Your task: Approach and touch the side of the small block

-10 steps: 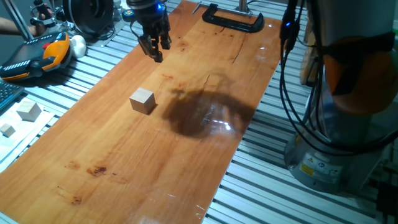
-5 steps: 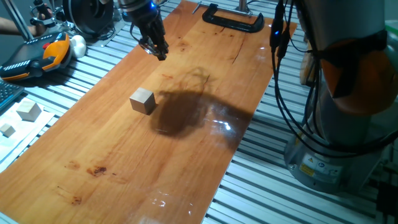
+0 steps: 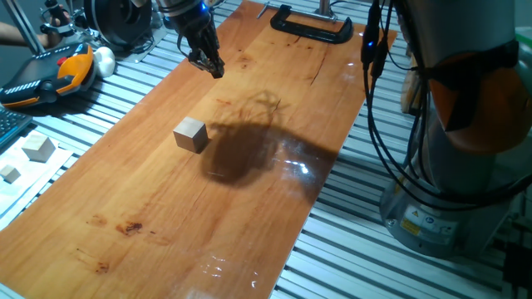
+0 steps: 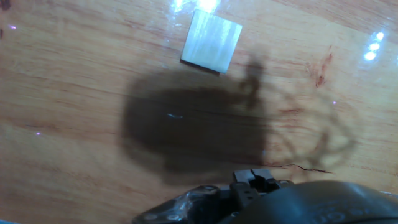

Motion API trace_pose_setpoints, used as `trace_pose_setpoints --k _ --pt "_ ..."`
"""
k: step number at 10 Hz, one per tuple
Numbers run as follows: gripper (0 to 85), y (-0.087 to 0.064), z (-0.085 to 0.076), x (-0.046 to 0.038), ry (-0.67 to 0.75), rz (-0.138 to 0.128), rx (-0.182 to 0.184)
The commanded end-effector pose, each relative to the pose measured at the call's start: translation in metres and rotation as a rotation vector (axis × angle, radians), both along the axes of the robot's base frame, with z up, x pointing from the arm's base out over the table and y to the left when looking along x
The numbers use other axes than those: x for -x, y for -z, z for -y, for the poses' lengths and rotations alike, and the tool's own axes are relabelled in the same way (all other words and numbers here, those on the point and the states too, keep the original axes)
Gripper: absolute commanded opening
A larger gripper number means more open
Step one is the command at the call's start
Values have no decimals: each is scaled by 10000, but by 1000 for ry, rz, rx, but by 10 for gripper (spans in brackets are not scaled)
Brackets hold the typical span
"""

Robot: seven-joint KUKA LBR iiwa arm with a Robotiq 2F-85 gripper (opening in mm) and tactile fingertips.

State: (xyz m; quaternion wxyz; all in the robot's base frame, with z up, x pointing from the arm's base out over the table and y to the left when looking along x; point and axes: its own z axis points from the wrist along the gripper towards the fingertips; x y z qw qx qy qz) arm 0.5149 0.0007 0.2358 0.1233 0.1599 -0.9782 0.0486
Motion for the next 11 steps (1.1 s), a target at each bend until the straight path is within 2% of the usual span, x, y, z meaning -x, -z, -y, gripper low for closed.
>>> trace_pose_setpoints --k 1,11 --pt "10 1 0 0 8 1 2" --pt "10 1 0 0 29 2 10"
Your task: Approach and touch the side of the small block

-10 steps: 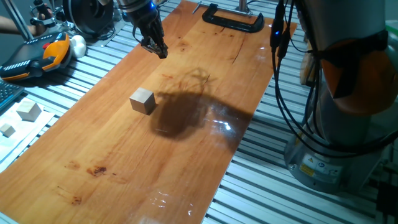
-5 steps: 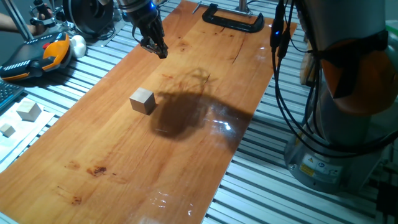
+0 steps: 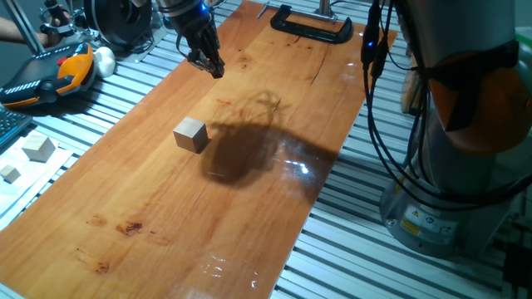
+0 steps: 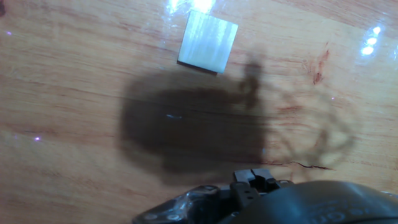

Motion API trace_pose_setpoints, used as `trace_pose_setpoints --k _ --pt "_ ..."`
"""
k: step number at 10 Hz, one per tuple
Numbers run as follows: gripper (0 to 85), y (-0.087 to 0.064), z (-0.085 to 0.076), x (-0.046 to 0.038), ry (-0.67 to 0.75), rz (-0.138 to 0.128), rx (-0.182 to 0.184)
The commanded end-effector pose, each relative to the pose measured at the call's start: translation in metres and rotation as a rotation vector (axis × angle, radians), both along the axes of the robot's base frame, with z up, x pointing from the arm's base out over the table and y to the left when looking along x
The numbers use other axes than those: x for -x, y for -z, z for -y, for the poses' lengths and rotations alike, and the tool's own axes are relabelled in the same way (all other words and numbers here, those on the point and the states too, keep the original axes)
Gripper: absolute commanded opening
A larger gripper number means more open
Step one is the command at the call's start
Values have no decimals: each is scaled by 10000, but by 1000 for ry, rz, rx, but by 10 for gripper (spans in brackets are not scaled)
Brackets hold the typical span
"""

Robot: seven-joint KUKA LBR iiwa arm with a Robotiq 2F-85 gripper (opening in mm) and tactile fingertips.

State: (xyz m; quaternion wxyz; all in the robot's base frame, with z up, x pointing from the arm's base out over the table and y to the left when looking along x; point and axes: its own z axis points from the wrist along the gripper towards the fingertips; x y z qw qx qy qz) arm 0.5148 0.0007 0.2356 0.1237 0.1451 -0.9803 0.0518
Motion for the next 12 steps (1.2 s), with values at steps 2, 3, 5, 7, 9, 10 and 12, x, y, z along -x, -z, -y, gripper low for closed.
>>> trace_pose_setpoints --k 2,3,5,7,9,10,12 --pt "10 -2 0 -3 14 -3 5" --pt "7 -2 0 -3 24 2 6" --pt "7 -1 -1 -2 -1 0 0" --pt "7 -2 0 -3 8 0 2" --pt "7 -2 -1 -3 -1 0 1" --pt "7 -2 -1 -3 -3 0 1" --pt "7 -2 -1 -3 4 7 3"
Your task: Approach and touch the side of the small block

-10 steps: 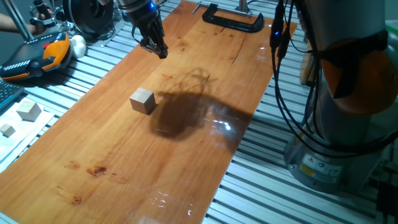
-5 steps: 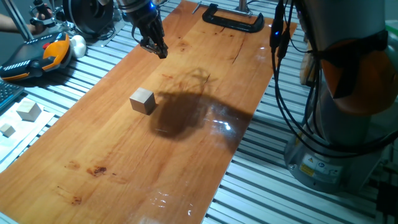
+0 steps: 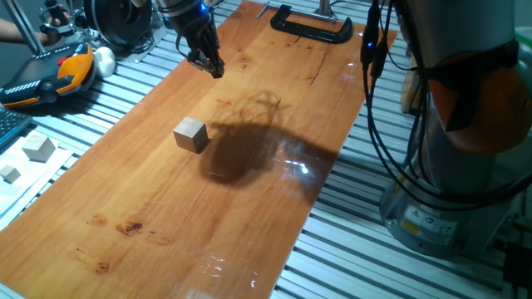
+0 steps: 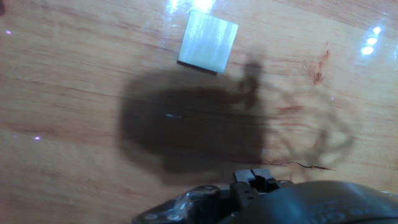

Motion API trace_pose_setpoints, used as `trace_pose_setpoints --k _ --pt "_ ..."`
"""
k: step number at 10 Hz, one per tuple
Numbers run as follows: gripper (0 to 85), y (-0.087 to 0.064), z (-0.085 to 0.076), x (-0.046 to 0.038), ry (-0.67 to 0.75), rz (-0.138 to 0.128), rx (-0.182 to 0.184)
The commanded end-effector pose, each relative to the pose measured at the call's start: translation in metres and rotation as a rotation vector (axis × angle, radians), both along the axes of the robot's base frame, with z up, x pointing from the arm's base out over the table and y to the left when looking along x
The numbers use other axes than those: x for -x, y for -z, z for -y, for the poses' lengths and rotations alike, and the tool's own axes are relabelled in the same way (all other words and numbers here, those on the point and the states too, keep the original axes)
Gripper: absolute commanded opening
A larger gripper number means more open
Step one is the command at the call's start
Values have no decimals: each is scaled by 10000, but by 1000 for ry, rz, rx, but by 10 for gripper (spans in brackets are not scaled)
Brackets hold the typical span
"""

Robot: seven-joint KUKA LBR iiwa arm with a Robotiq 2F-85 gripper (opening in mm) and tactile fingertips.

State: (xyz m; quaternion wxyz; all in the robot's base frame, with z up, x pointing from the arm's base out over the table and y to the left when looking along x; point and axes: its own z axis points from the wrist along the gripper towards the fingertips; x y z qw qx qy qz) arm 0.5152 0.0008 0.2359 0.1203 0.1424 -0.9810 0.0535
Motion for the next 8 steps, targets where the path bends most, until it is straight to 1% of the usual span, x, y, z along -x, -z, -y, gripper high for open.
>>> trace_pose_setpoints --k 1,6,8 --pt "7 0 0 0 2 1 0" --pt "7 -2 1 -2 -1 -5 0" --pt "7 -2 1 -2 5 -1 0"
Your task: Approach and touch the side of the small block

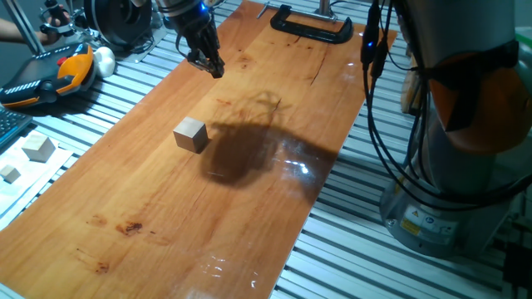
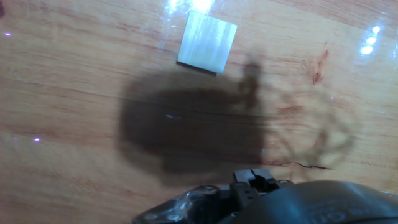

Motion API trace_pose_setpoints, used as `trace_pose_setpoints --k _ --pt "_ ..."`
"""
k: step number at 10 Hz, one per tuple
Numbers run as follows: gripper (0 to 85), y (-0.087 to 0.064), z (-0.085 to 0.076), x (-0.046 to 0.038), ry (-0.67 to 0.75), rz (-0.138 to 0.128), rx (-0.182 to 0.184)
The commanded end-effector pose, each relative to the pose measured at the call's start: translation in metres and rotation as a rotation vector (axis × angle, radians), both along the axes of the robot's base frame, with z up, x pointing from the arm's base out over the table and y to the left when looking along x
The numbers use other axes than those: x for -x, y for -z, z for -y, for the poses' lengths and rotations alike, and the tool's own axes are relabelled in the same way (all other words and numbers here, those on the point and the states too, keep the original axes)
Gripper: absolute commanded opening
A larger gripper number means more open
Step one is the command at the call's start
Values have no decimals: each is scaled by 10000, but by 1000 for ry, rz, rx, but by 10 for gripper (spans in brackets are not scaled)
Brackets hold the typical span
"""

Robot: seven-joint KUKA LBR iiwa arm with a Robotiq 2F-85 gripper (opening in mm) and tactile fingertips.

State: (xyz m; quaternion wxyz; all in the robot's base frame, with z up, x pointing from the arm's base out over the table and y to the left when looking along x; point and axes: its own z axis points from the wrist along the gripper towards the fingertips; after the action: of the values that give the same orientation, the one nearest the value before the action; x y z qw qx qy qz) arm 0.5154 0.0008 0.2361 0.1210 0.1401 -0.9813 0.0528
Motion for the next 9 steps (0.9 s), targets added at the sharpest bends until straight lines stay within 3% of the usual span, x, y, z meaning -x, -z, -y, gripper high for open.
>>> trace_pose_setpoints --k 1,3,4,6,7,8,9 --pt "7 1 1 0 3 0 1" --pt "7 1 1 0 19 7 0" --pt "7 1 1 0 78 80 -94" --pt "7 1 1 0 160 54 -107" --pt "7 1 1 0 195 75 -86" --pt "7 1 1 0 216 120 -69" --pt "7 1 1 0 236 134 -67"
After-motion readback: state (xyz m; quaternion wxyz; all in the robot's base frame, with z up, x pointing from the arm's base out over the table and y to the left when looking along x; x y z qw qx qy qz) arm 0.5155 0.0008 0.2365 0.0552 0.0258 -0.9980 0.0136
